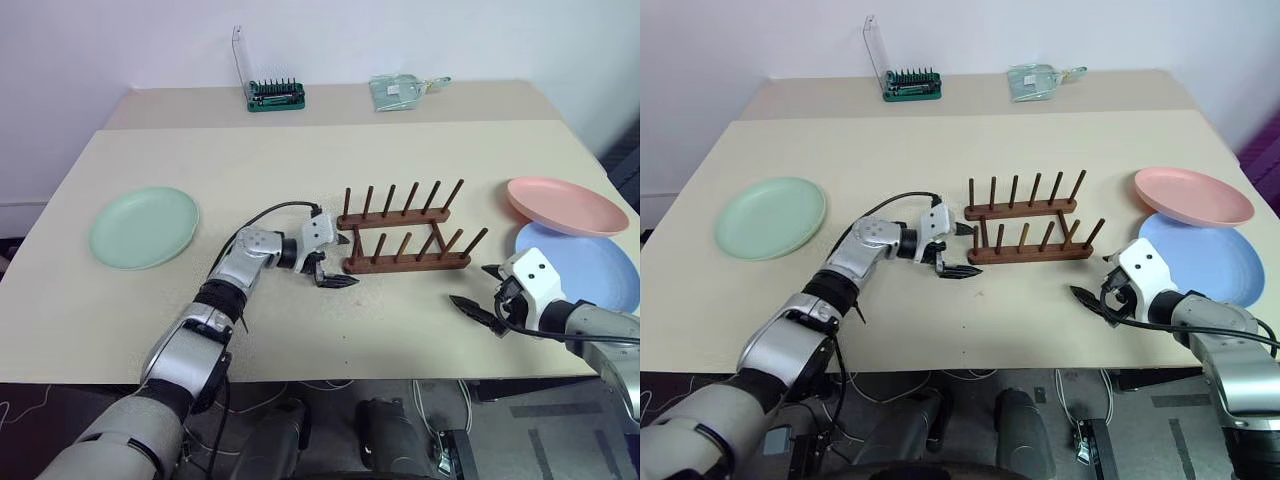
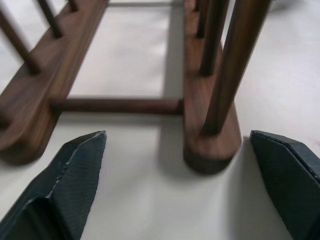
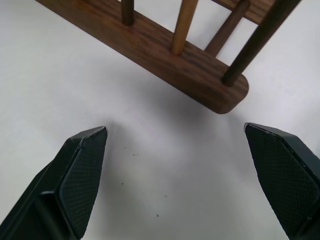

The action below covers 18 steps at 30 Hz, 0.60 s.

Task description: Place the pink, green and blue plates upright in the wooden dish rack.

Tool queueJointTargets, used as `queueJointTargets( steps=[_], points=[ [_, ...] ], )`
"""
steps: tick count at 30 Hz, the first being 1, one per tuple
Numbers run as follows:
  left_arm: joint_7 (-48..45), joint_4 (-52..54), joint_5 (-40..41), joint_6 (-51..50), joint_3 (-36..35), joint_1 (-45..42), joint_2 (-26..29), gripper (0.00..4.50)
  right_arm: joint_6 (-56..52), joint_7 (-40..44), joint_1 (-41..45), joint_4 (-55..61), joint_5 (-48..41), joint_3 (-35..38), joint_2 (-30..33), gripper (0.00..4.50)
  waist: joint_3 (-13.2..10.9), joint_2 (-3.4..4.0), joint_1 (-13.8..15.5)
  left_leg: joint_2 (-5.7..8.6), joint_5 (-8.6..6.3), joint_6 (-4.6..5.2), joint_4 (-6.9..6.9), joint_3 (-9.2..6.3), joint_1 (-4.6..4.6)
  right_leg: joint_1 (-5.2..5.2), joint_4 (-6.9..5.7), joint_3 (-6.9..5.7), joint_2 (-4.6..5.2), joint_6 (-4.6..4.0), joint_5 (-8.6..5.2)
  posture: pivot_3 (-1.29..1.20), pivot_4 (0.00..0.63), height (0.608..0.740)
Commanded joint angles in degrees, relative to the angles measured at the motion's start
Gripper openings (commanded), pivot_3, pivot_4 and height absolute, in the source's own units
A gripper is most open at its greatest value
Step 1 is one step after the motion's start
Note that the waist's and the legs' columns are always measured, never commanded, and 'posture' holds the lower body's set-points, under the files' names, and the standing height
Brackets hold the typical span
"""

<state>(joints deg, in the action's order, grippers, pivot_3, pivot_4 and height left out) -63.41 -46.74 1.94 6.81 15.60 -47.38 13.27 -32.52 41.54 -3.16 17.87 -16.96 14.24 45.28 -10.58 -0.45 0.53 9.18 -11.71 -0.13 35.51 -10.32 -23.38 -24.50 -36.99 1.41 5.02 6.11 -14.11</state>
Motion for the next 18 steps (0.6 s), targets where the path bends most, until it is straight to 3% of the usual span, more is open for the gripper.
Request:
queueJointTargets(
  steps=[1,3,8,9,13,18],
  points=[
    [0.6,11.9,2.4,-8.6,-2.9,6.4,3.7,4.18,-0.9,0.9,2.0,0.7,-1.3,0.4,0.7,3.61,0.0,0.01,-0.2,0.0,0.0,0.0,0.0,0.02,0.01,0.0,-0.02,0.03,0.0,0.0,0.0,0.0,0.15,0.74],
    [-0.2,22.1,4.3,-14.3,-2.8,11.6,5.4,3.61,-0.9,1.6,3.0,0.3,-1.1,-0.9,0.9,2.69,0.0,0.05,-0.4,-0.03,0.0,0.0,0.0,0.0,0.01,0.0,-0.03,0.03,-0.02,0.0,0.0,0.0,0.15,0.74],
    [2.2,41.4,5.4,-25.6,0.3,19.5,5.8,1.08,-1.1,0.7,6.9,-2.1,1.2,-4.7,0.5,0.18,0.0,0.07,0.4,-0.03,-0.01,0.02,0.05,0.03,0.02,0.03,-0.03,0.06,0.0,-0.01,0.0,0.0,0.15,0.74],
    [4.0,43.8,3.6,-26.0,2.0,20.4,5.2,0.6,-0.8,0.1,7.7,-2.9,2.1,-5.6,0.5,0.0,0.0,0.07,0.5,-0.03,-0.02,0.02,0.15,0.0,-0.01,0.05,-0.03,0.05,0.0,-0.01,0.0,0.0,0.15,0.74],
    [10.8,46.4,-3.2,-26.5,7.1,21.1,3.7,0.6,-0.6,-0.8,9.9,-5.5,3.9,-7.9,0.3,0.0,0.0,0.06,0.6,-0.03,-0.04,0.06,0.25,0.05,-0.03,0.13,-0.01,0.04,0.03,-0.01,0.0,0.0,0.15,0.74],
    [21.5,40.9,-6.9,-32.5,7.5,18.9,-2.1,0.6,1.1,-1.9,12.4,-8.9,7.1,-11.0,-0.3,0.0,0.0,0.07,0.3,-0.03,-0.06,0.09,0.3,0.09,-0.01,0.15,-0.02,0.02,0.02,0.01,0.0,0.0,0.15,0.74]
  ],
)
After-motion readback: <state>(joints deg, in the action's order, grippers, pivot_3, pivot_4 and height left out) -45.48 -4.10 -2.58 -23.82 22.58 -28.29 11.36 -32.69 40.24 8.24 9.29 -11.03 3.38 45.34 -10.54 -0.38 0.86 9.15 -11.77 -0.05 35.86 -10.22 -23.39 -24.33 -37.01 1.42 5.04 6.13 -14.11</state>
